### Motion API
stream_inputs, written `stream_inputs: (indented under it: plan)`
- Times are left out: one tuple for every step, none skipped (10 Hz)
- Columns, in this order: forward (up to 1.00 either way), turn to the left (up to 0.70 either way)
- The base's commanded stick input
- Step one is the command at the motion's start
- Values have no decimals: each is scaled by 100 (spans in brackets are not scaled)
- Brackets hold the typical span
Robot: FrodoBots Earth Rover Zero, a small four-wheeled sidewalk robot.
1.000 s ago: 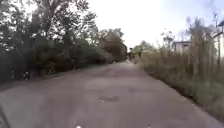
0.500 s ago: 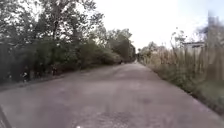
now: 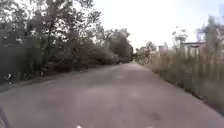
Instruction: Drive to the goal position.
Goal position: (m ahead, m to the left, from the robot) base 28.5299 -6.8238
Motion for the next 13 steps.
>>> stream_inputs:
  plan:
    - [100,-13]
    - [100,-14]
    - [100,-14]
    - [100,-14]
    - [100,-14]
    - [100,-14]
    - [100,-14]
    - [100,-14]
    - [100,-14]
    - [100,-14]
    - [100,-14]
    - [100,-14]
    - [100,-12]
